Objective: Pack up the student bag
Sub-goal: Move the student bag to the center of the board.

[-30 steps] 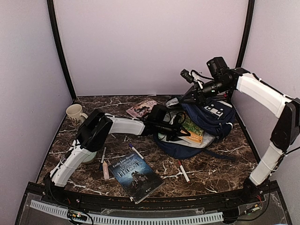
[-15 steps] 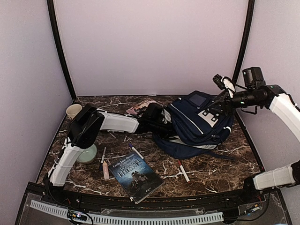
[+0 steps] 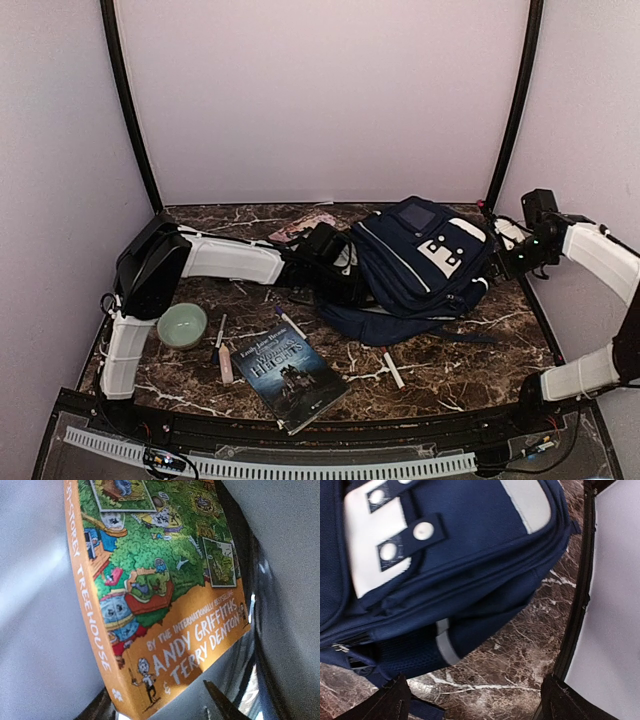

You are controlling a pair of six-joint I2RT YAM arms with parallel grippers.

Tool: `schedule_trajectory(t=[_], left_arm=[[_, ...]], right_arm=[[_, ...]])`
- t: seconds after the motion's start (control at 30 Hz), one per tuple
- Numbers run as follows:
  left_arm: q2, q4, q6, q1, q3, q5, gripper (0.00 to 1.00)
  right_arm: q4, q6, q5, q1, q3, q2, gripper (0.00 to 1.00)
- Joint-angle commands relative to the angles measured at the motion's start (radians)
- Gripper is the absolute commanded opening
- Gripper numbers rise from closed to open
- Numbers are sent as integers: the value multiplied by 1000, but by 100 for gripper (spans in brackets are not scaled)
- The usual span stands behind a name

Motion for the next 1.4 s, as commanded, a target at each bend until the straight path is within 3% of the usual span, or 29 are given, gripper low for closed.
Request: schedule_trajectory(t=[0.0,0.27,0.4,0.53,0.63,0.73,0.9,1.1,1.37], left_arm=[[-106,-22,130,-4,-37,-73,56],[-115,124,96,-33,-102,-48,56],[-99,154,80,-44,-85,-50,56],[-89,162,62,-51,-92,-58,56],[-90,159,56,-53,-112,-62,56],[-89,172,52,-53,-139,-63,56],[-82,217,54,-53,-161,-62,56],[-57,230,56,-53,-134,-76,56],[-36,257,15,-53,-117,-71,56]], right_arm=[[88,34,89,-11,2,66,88],[130,51,-47,-10,187,412,75],[132,89,-139,-9,421,585,70],[102,132,-138,-6,621,679,69],[86,164,-117,14,663,631,70],[96,162,-113,65,605,514,70],[32,62,-402,213,512,307,60],[-80,34,-659,358,507,241,53],[-60,4,-567,530,465,281,57]])
